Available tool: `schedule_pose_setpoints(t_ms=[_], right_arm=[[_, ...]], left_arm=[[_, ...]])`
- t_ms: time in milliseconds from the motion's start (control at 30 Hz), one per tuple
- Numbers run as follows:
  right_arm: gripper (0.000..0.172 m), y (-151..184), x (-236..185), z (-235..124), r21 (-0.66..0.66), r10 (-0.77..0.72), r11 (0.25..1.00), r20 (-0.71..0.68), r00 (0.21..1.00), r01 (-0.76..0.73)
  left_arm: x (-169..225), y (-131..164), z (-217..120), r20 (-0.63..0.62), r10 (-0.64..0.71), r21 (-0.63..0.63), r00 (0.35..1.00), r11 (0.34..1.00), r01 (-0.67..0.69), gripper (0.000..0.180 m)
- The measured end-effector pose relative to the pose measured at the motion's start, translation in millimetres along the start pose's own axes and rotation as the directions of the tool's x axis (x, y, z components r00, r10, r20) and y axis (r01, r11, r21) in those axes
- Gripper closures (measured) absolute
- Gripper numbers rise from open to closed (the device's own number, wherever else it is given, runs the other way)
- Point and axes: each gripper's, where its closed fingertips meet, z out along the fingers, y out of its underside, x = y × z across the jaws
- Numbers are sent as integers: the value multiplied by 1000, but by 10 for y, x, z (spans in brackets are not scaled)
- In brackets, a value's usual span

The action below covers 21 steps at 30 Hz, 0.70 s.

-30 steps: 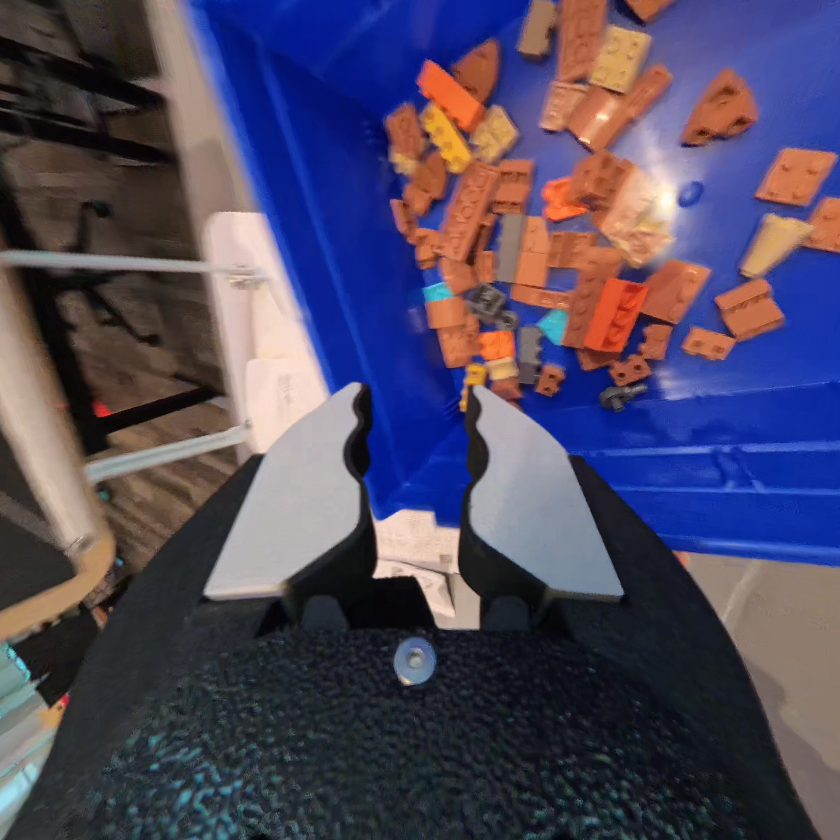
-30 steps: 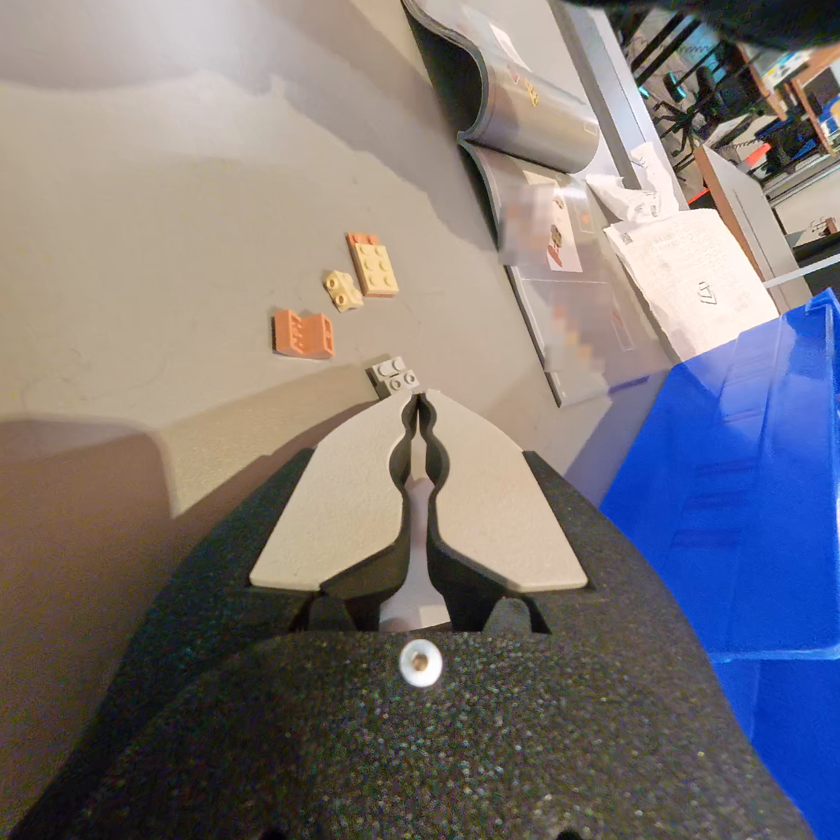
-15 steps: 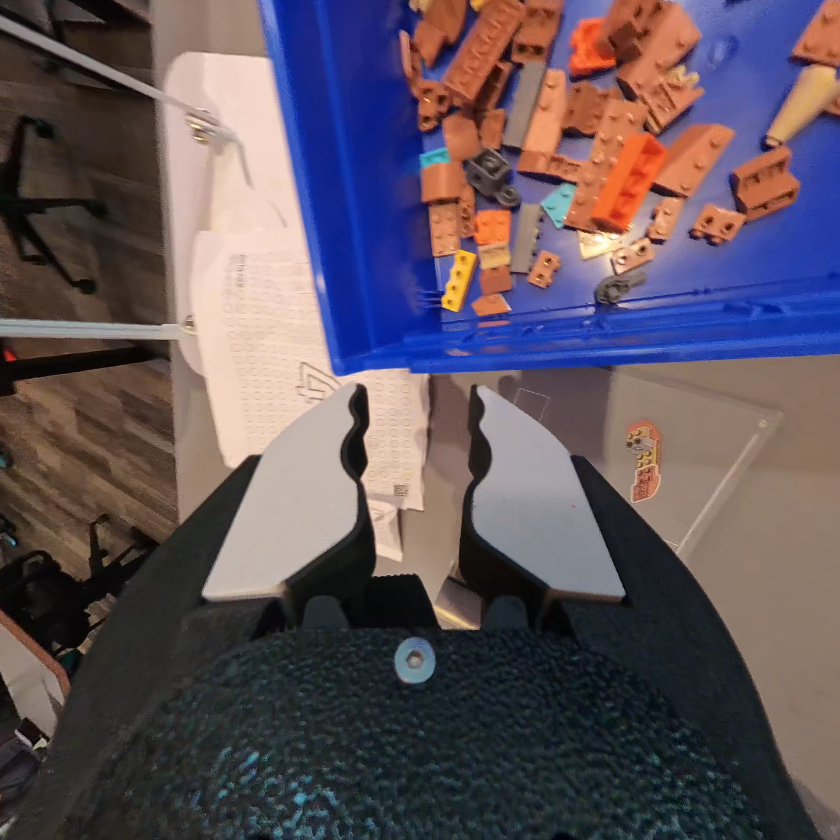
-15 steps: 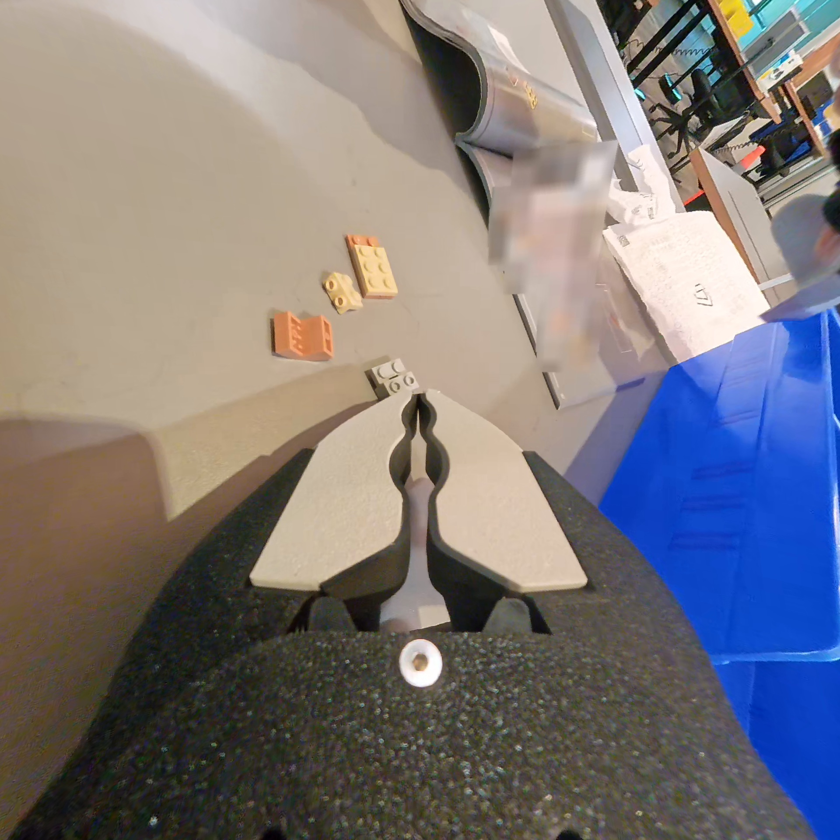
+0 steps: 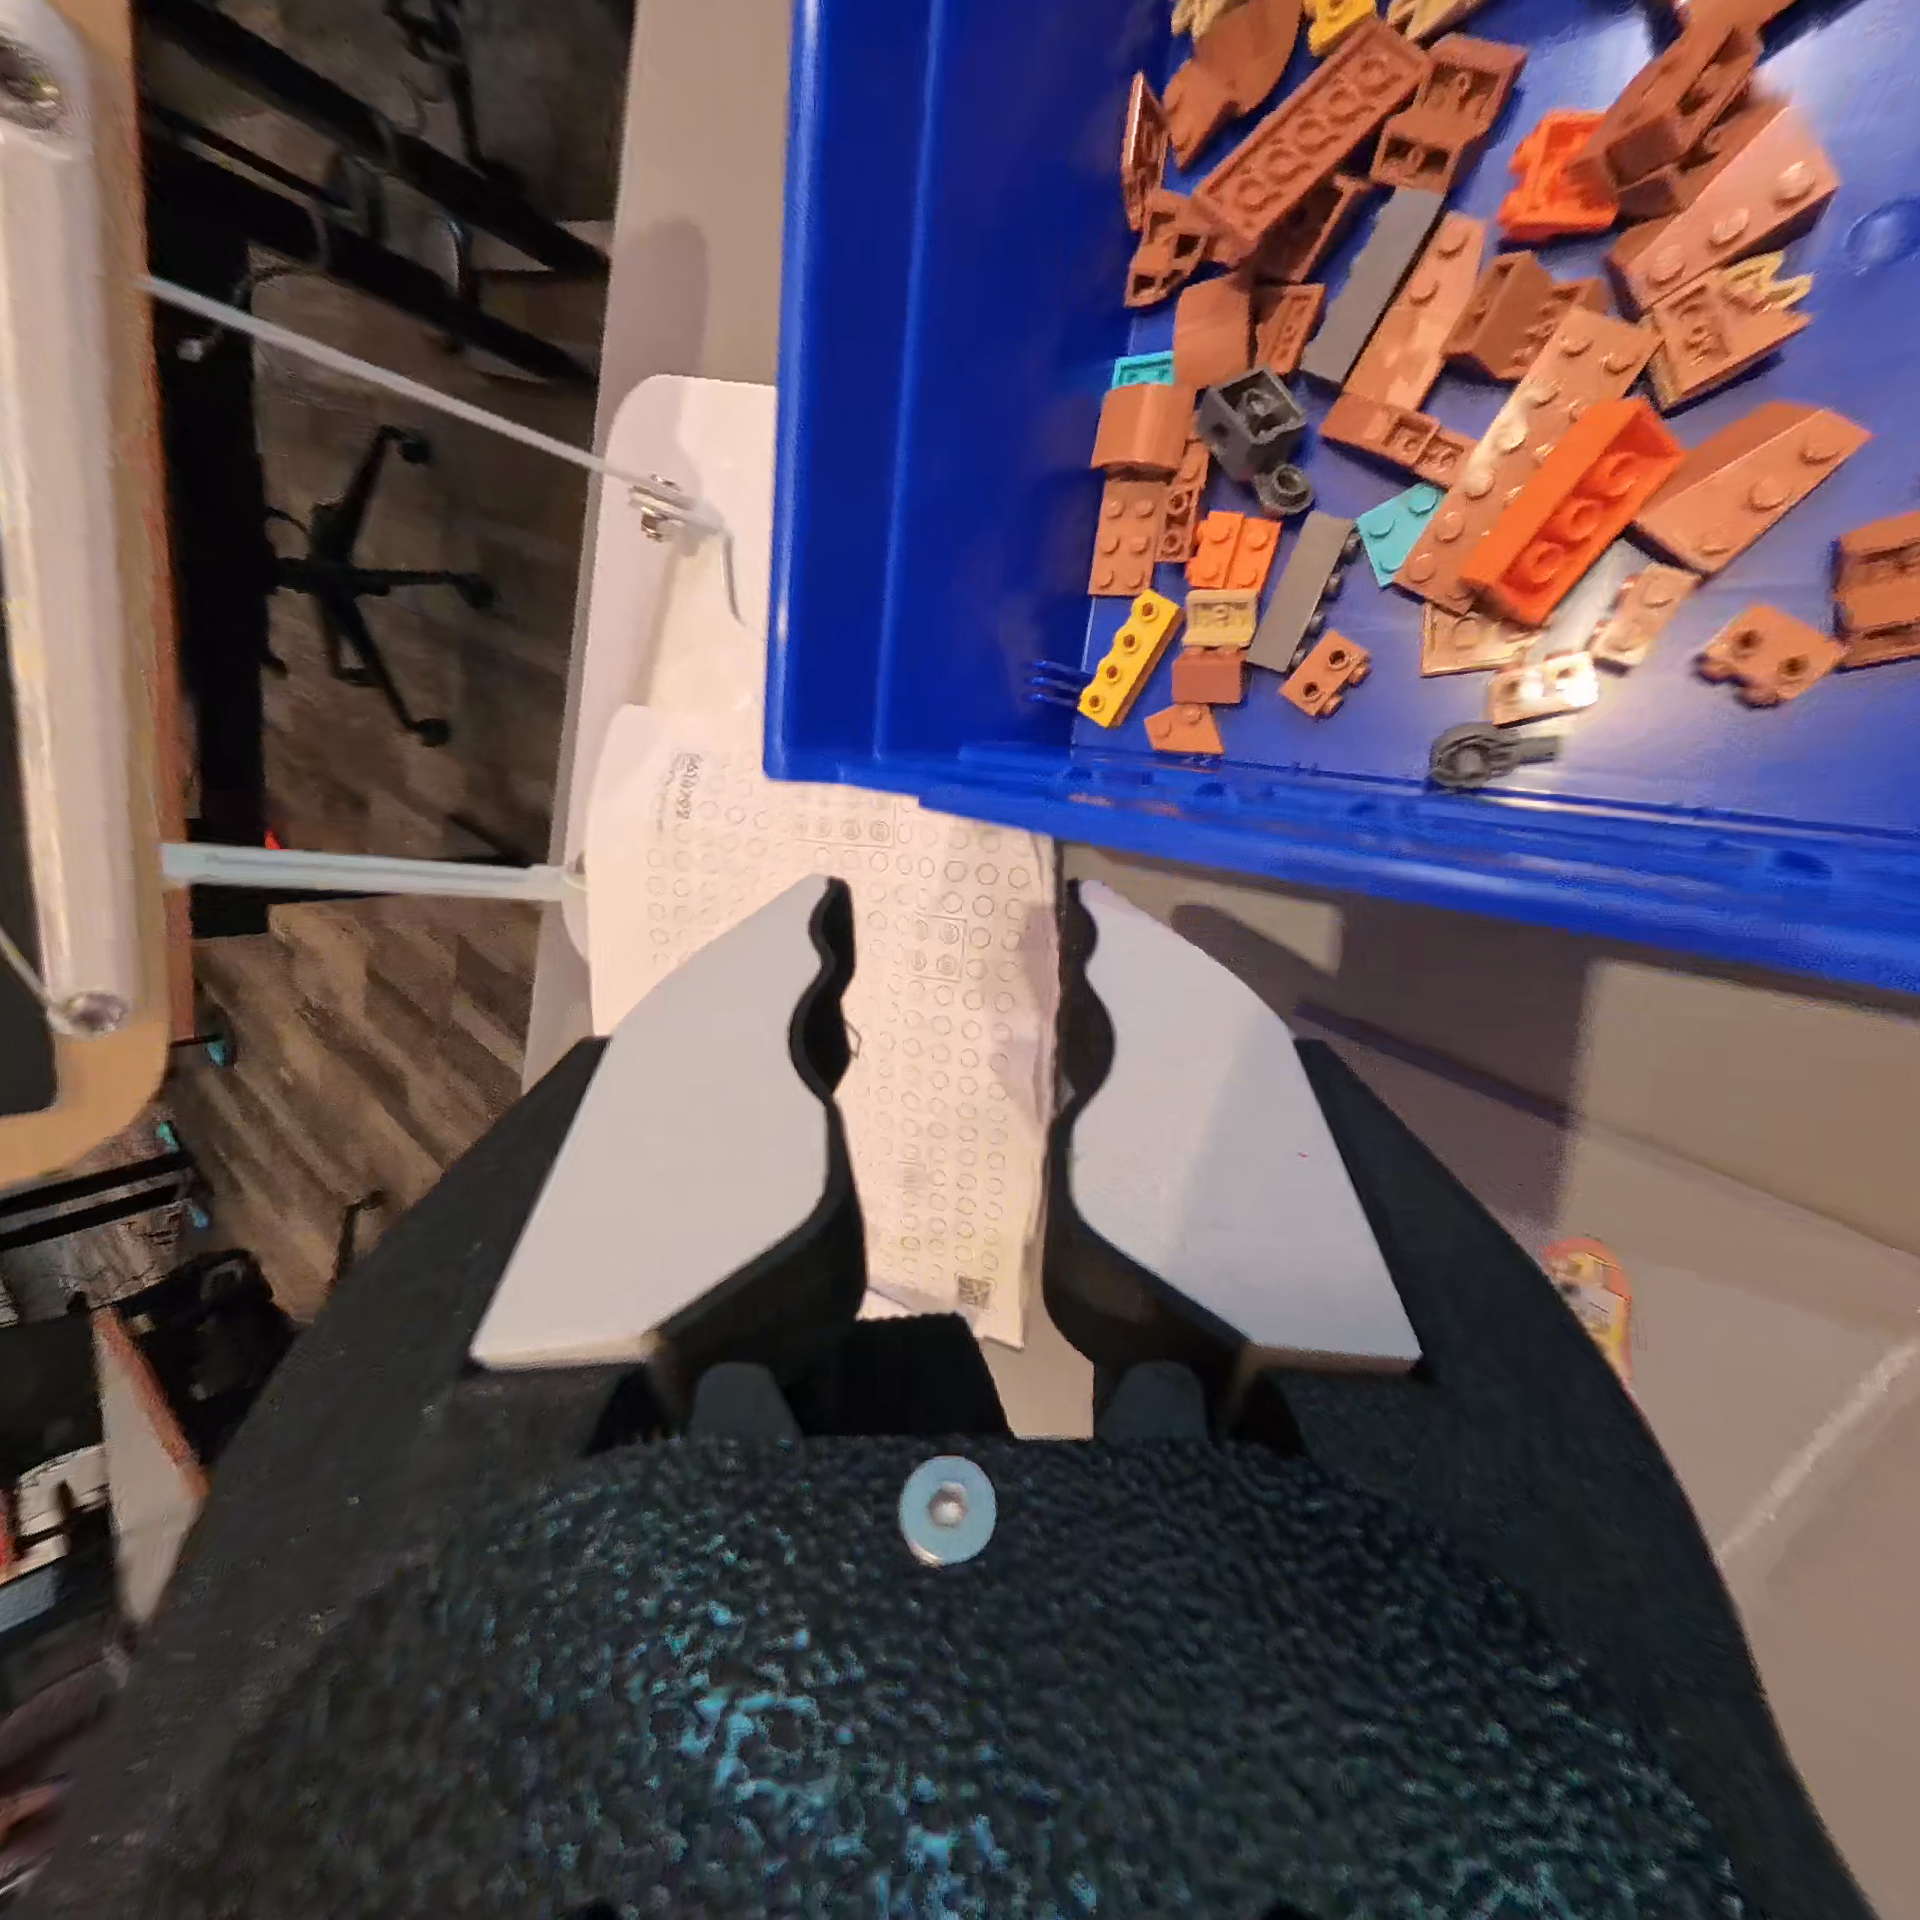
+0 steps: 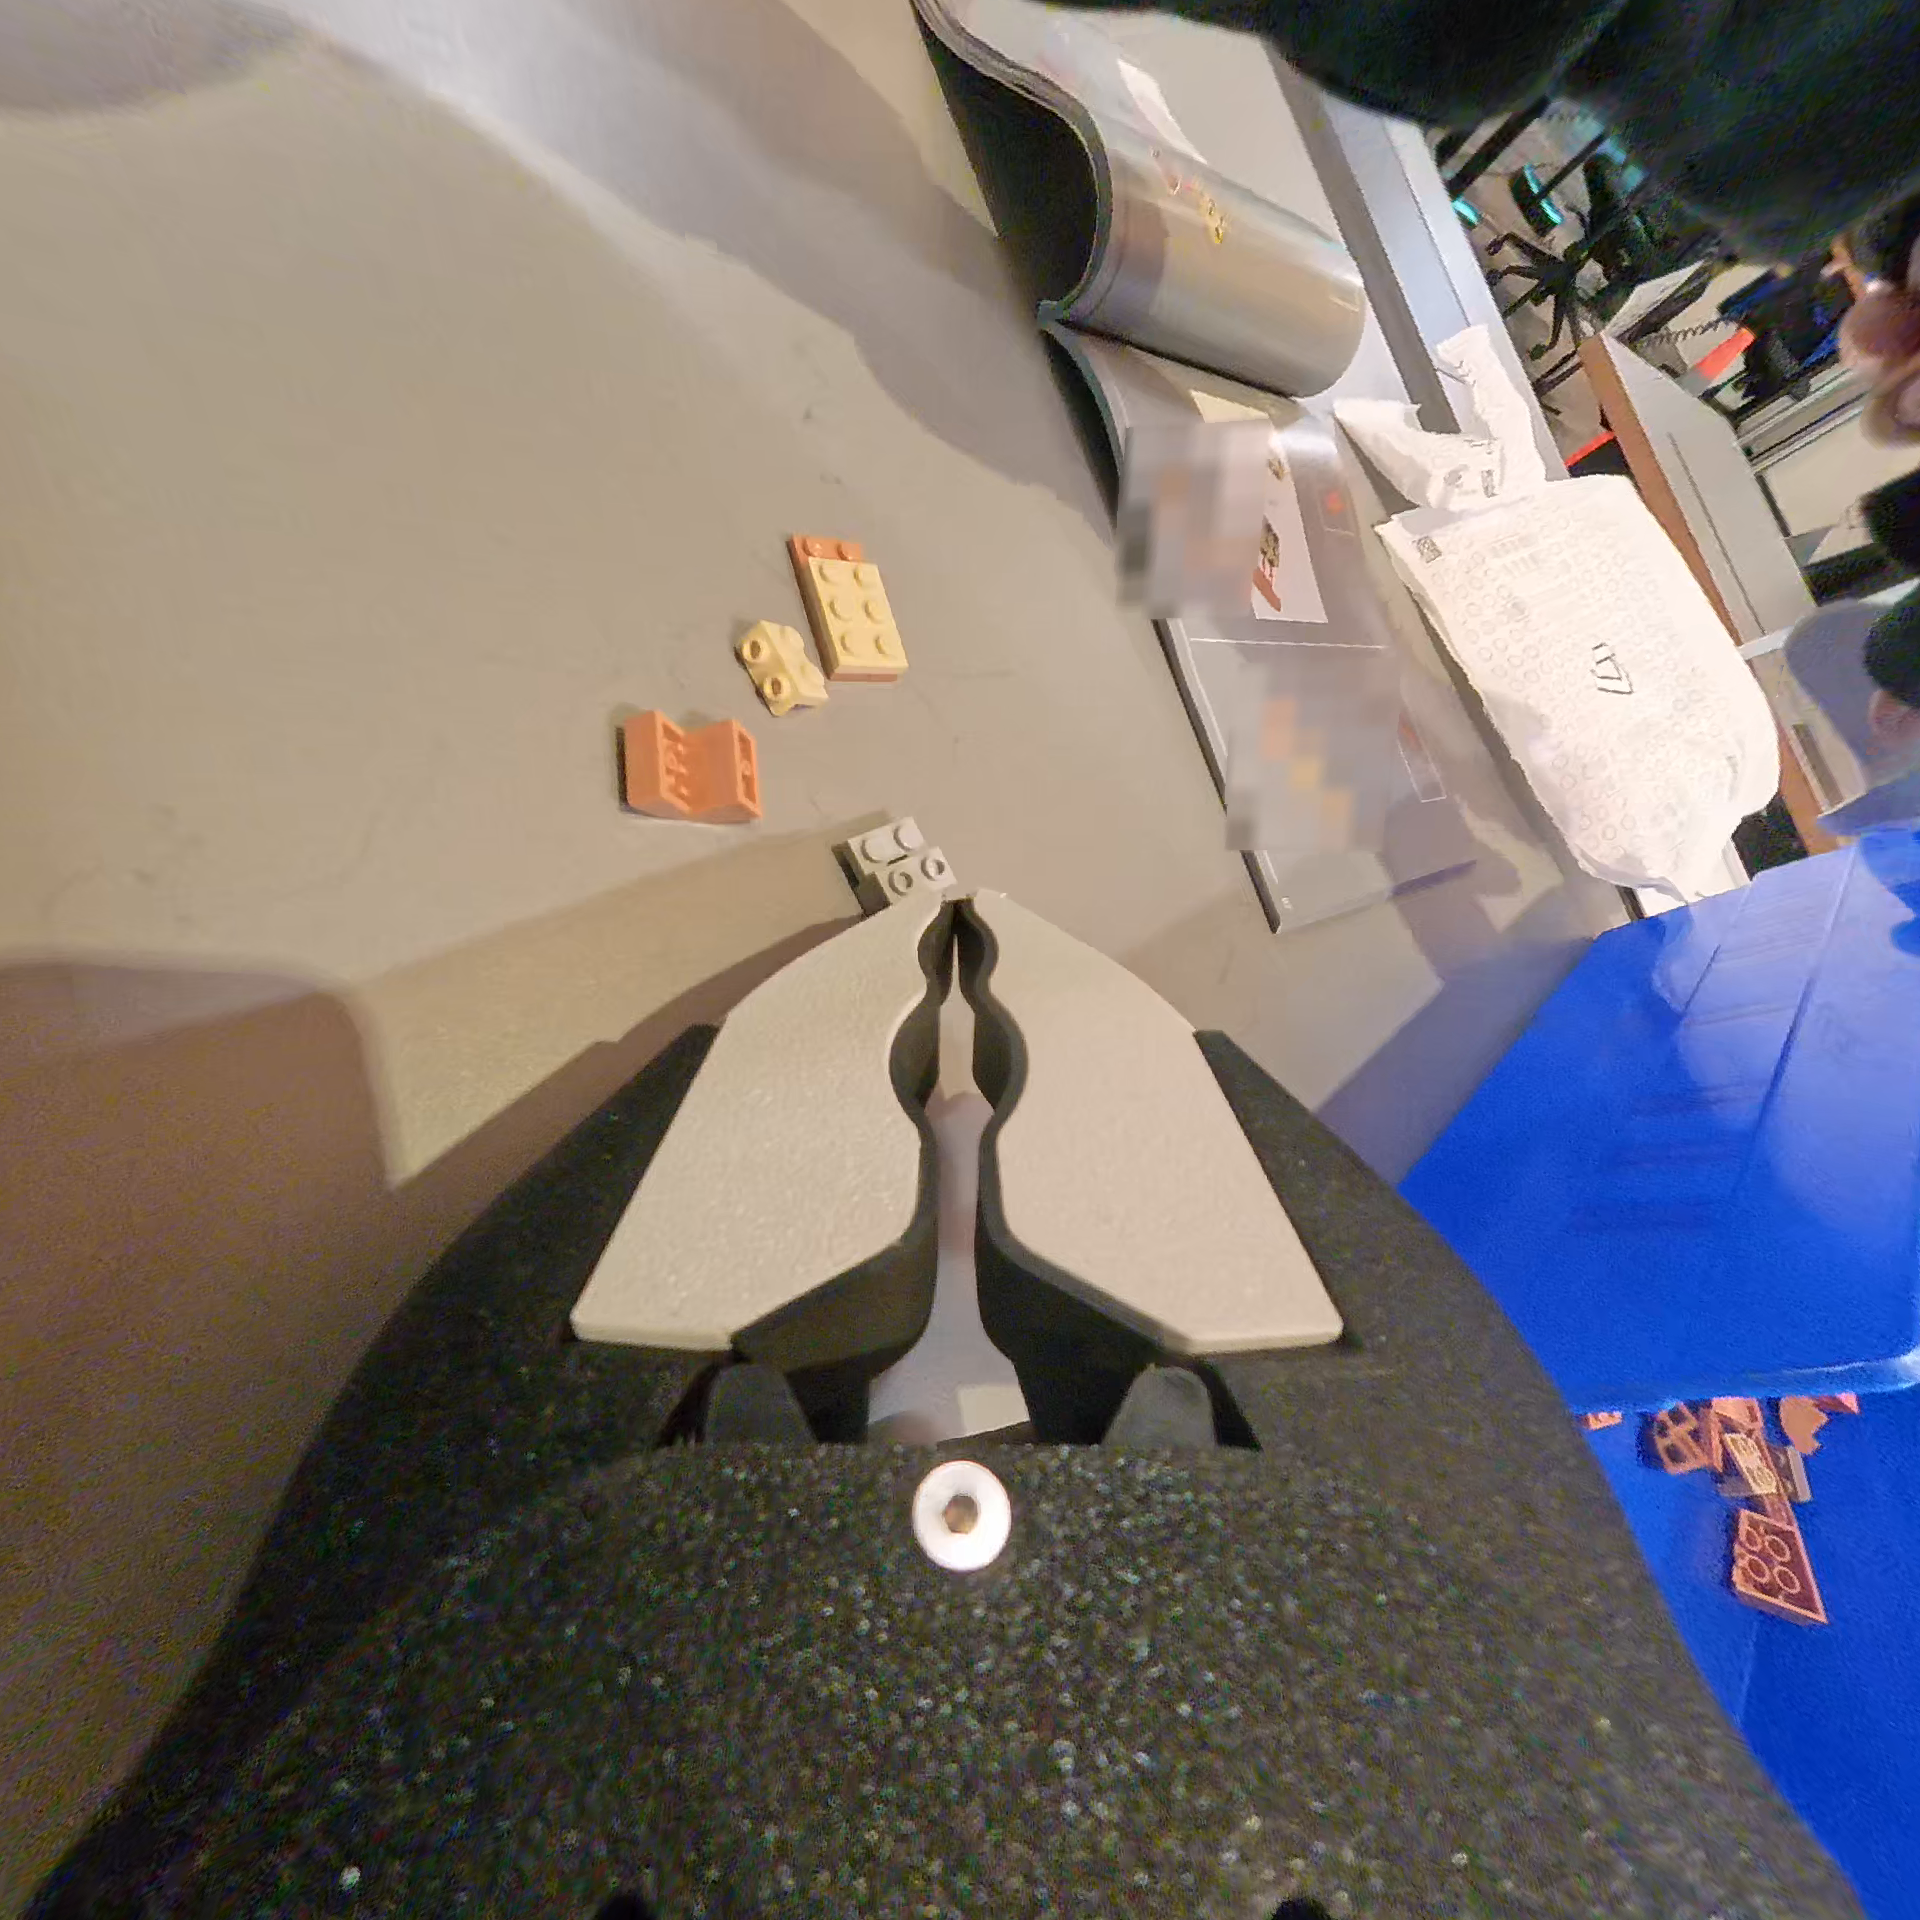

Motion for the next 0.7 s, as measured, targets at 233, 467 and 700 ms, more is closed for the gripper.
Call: schedule_pose_setpoints(t_ms=[233,467,700], right_arm=[[172,-5,-5,4,0,-4,1000,-2,1000,4],[172,-3,1,7,-1,-6,1000,-8,1000,6],[172,6,5,1,0,-1,1000,-5,1000,1]], left_arm=[[553,19,-362,-337,-123,76,934,985,157,147],[863,-165,-260,-393,-59,104,917,989,109,149],[798,130,-632,-263,-110,209,958,963,168,141]])
